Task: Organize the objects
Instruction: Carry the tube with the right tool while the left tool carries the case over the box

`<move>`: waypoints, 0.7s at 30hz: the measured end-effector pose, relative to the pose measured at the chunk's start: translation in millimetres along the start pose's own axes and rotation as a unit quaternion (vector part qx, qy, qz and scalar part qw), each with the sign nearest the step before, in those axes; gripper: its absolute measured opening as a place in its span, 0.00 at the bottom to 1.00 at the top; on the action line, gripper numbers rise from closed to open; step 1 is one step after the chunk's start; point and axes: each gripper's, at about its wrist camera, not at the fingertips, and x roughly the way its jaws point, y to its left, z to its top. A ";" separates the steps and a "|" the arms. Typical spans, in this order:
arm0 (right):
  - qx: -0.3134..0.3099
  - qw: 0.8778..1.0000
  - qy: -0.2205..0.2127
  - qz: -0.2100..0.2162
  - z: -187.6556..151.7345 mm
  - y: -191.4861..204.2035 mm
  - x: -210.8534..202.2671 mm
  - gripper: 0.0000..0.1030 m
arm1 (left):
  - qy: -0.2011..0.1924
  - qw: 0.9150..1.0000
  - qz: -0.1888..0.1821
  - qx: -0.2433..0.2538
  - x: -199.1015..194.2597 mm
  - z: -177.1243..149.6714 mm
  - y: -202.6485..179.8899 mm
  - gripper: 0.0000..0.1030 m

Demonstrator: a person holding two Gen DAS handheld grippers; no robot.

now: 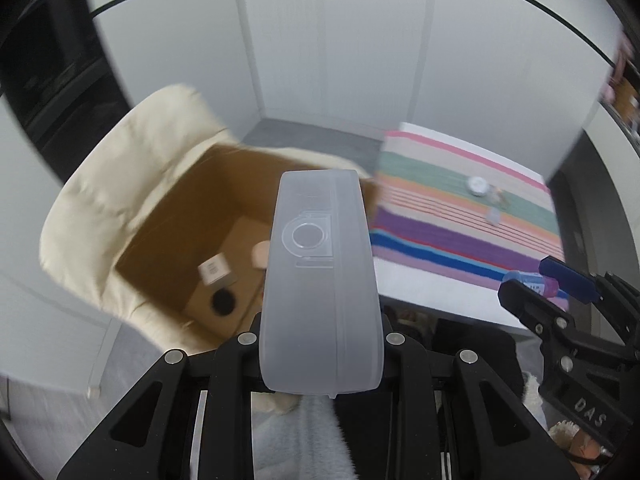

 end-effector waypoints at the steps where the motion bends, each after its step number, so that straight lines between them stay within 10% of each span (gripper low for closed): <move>1: -0.014 1.000 0.003 0.010 2.4 13.7 4.5 0.59 | 0.001 1.000 0.006 -0.010 0.4 -2.9 10.1 0.27; 21: -0.091 0.992 0.061 0.058 26.0 107.7 93.4 0.59 | 0.048 0.993 0.052 -0.099 88.7 27.9 99.7 0.27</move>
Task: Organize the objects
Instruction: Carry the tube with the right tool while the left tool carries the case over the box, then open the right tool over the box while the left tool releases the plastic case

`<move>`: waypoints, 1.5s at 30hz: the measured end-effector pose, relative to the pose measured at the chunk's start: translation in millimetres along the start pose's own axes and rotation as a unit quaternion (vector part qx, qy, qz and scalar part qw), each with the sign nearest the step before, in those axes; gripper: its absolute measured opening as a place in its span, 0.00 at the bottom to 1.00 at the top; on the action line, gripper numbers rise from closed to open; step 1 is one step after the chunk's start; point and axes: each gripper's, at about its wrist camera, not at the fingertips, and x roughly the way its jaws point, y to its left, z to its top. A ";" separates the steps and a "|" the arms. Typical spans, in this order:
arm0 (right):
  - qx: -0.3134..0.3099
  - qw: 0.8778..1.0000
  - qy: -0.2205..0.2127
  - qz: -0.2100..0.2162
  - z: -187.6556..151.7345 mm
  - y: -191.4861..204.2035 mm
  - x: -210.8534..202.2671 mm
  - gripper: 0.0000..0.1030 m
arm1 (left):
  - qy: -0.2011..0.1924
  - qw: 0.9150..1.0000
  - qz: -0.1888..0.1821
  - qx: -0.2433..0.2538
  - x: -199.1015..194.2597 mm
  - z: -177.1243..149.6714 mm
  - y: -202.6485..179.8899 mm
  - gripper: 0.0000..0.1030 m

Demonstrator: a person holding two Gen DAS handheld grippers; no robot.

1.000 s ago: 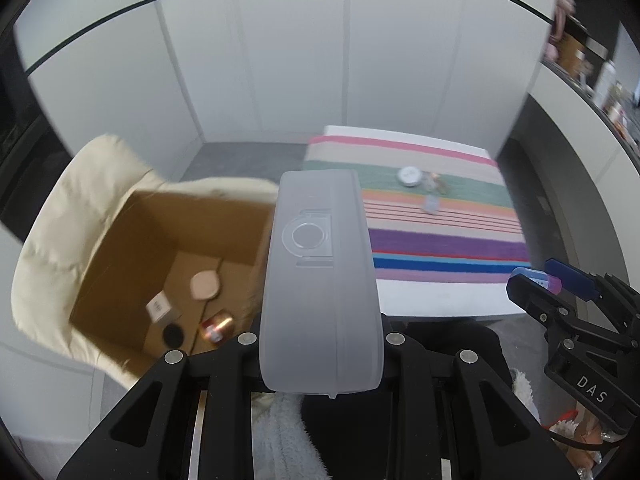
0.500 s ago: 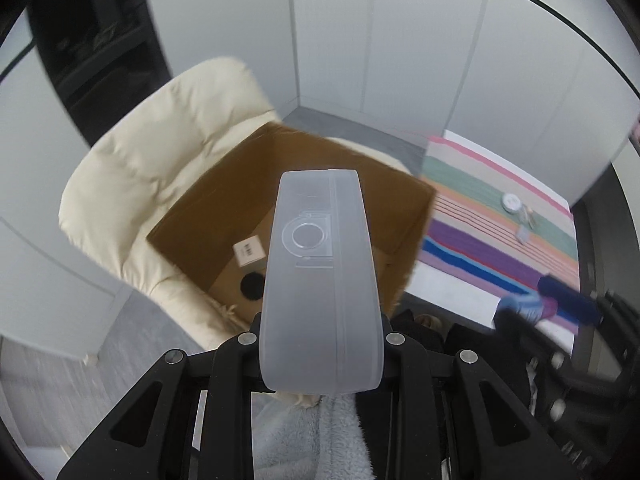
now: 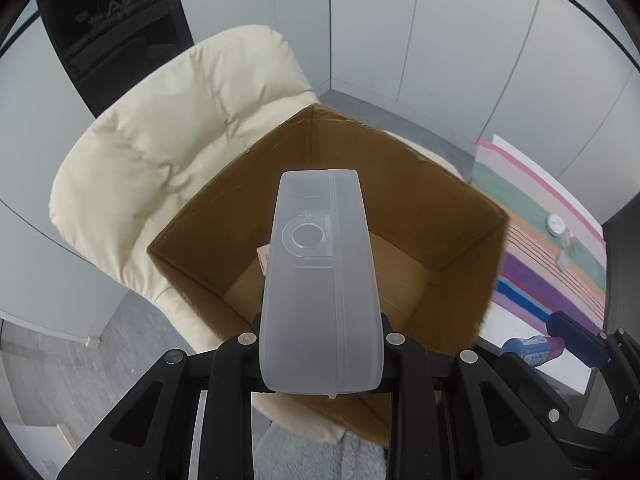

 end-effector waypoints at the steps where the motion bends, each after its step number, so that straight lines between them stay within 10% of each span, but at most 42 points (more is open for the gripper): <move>1: 0.000 1.000 0.003 -0.002 4.0 -0.4 5.6 0.59 | 0.003 1.000 0.007 -0.002 6.4 3.7 1.8 0.27; 13: -0.001 0.999 0.037 -0.010 41.9 4.3 76.9 0.59 | 0.018 0.998 0.056 -0.036 49.5 21.7 35.2 0.28; 17: -0.002 0.999 0.042 0.013 45.8 5.9 89.4 0.73 | 0.022 0.997 0.043 -0.068 48.4 24.8 48.4 0.74; 21: 0.024 0.999 0.033 0.020 44.2 -2.8 91.0 0.85 | 0.013 0.995 0.031 -0.089 43.6 25.4 56.2 0.84; 45: 0.043 0.999 0.021 -0.010 35.8 -14.9 59.2 0.85 | -0.016 0.999 0.014 -0.047 16.8 9.0 38.0 0.84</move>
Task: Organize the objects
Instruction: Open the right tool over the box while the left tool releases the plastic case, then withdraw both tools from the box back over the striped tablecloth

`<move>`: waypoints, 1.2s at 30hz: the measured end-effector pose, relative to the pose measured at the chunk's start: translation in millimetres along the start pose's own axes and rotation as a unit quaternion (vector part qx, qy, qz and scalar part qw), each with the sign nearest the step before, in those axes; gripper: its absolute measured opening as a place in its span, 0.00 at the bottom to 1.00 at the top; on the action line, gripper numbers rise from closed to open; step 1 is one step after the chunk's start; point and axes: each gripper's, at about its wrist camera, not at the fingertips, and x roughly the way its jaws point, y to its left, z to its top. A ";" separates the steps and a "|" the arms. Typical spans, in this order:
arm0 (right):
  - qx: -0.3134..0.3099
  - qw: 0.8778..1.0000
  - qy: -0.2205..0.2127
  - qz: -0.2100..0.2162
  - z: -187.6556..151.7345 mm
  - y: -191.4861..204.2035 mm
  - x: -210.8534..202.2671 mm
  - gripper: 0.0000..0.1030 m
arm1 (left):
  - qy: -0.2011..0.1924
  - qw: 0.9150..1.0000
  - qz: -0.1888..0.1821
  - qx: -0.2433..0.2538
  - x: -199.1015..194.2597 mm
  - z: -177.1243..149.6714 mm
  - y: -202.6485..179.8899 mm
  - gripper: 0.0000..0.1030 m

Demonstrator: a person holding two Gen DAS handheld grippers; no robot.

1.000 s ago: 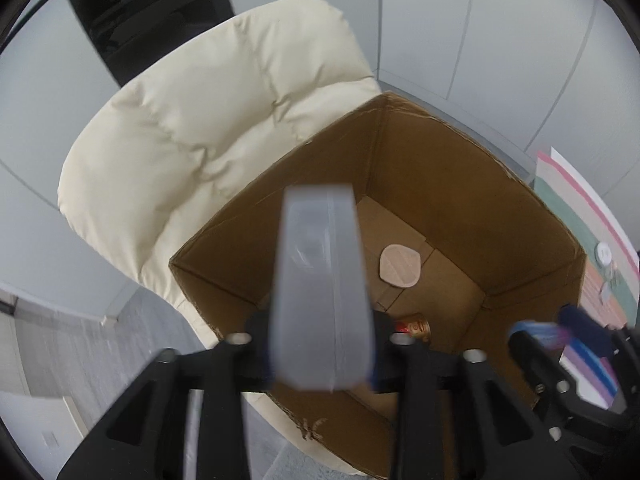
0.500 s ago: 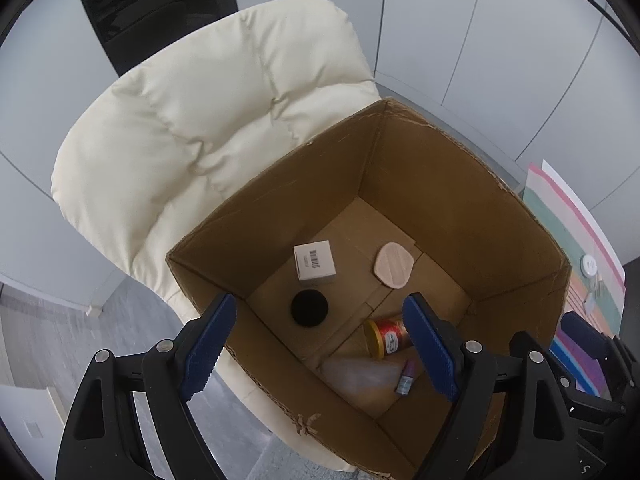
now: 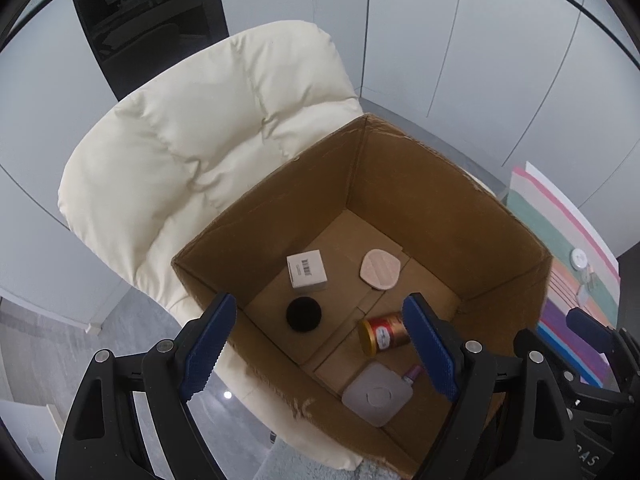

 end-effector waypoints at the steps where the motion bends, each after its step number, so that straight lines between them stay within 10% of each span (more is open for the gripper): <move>1: 0.000 1.000 0.001 -0.001 -1.4 -0.2 -1.6 0.85 | -0.001 1.000 -0.008 -0.001 -4.7 -3.3 0.0 0.84; 19: -0.010 0.999 -0.018 -0.034 -65.0 0.9 -67.6 0.85 | 0.004 0.998 -0.038 0.058 -46.8 -83.1 -15.1 0.84; 36: 0.039 0.996 -0.050 -0.063 -84.7 -34.4 -102.3 0.85 | -0.007 0.995 -0.043 0.091 -33.6 -72.5 -54.2 0.84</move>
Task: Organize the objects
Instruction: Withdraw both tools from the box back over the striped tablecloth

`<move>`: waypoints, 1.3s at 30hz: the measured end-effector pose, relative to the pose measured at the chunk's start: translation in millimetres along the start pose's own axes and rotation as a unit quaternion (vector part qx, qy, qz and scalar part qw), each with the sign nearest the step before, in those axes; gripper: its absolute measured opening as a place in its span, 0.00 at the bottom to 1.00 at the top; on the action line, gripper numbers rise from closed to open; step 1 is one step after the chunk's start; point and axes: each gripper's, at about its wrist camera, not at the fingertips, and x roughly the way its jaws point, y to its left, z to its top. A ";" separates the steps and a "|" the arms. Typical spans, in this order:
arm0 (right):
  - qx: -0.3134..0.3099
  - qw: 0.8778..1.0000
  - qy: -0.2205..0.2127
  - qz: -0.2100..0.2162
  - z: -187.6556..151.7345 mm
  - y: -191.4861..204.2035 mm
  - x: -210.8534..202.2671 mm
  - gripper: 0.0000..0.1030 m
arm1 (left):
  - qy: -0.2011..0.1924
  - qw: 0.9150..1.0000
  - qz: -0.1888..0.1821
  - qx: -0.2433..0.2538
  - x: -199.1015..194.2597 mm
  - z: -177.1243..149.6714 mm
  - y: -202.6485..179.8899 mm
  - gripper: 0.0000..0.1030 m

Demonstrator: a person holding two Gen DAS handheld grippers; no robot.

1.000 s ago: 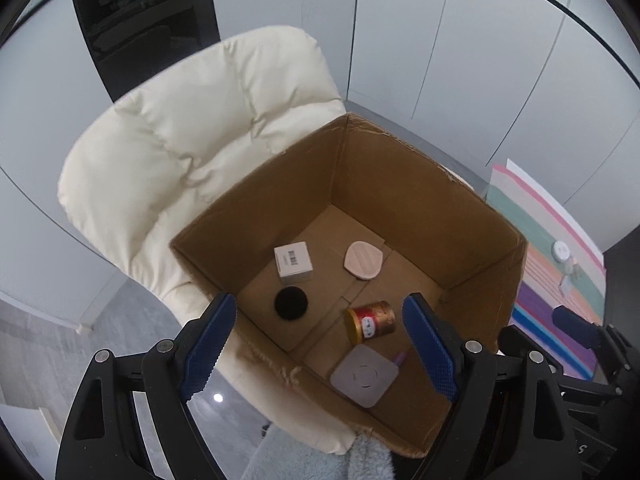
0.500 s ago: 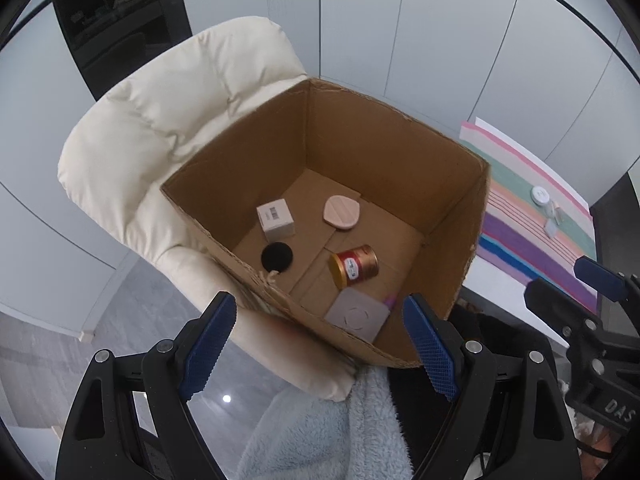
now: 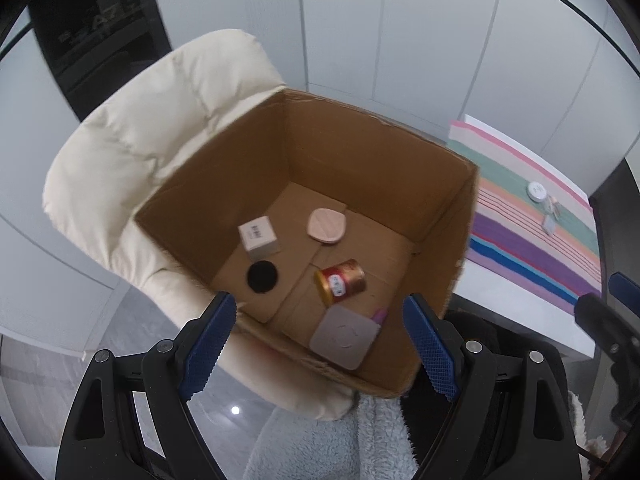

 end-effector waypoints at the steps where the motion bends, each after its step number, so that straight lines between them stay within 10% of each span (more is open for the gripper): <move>1: 0.008 1.000 -0.003 -0.003 -0.7 -6.8 -3.0 0.85 | 0.000 1.000 -0.003 0.004 0.7 0.6 -4.9 0.84; 17: 0.120 0.990 -0.031 -0.070 -29.5 -125.1 -52.6 0.85 | 0.042 0.987 -0.095 0.120 16.6 4.5 -139.7 0.84; 39: 0.271 0.950 -0.038 -0.151 -75.9 -316.0 -78.0 0.85 | 0.018 0.960 -0.128 0.248 36.1 32.8 -334.8 0.85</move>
